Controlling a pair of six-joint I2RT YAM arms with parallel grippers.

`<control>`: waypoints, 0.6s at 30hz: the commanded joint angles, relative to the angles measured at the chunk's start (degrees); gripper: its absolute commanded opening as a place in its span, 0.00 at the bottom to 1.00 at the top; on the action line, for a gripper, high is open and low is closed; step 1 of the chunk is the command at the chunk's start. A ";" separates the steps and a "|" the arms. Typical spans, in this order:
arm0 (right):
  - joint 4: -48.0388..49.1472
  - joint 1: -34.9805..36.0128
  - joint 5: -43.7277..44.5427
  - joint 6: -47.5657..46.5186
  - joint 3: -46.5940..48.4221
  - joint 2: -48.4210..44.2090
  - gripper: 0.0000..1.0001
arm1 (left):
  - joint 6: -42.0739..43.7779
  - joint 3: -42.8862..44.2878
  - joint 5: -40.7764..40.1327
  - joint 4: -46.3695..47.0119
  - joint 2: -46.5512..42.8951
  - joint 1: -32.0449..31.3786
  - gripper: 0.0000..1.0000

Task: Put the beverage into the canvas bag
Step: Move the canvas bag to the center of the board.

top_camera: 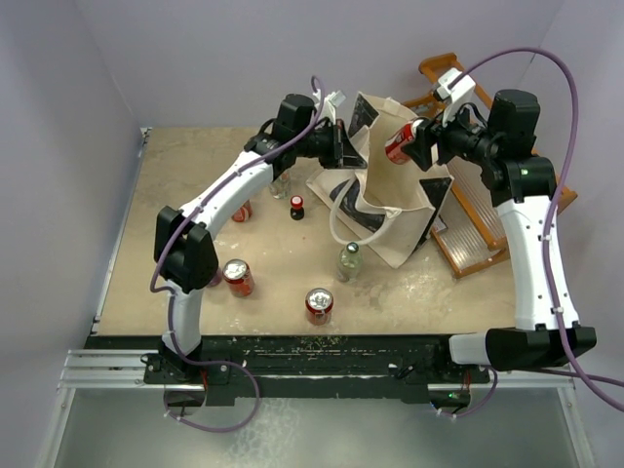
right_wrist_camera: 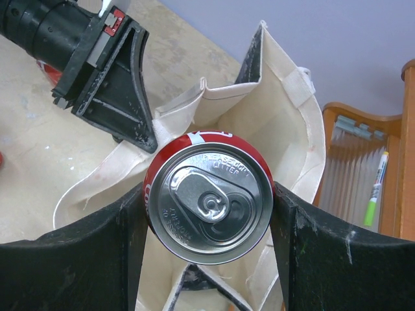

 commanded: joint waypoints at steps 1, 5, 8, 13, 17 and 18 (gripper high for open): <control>3.07 0.38 1.82 -0.63 3.40 -3.09 0.05 | -6.92 -2.00 8.85 3.37 -3.97 -1.68 0.00; 2.10 0.47 2.24 -0.92 2.61 -3.92 0.05 | -7.02 -1.91 9.86 2.87 -5.83 -1.88 0.00; 2.06 0.47 2.73 -0.81 2.34 -4.47 0.05 | -6.05 -1.30 10.45 1.87 -7.05 -1.83 0.00; 2.25 0.47 3.20 -0.15 1.93 -5.58 0.05 | -3.67 -0.40 11.57 -0.15 -7.68 -1.71 0.00; 1.57 0.47 3.29 -0.30 1.58 -6.21 0.05 | -0.95 1.30 12.46 -2.40 -6.08 -1.19 0.00; 1.35 0.47 3.29 -0.46 1.42 -6.26 0.05 | -0.76 1.60 12.52 -2.63 -5.58 -1.10 0.00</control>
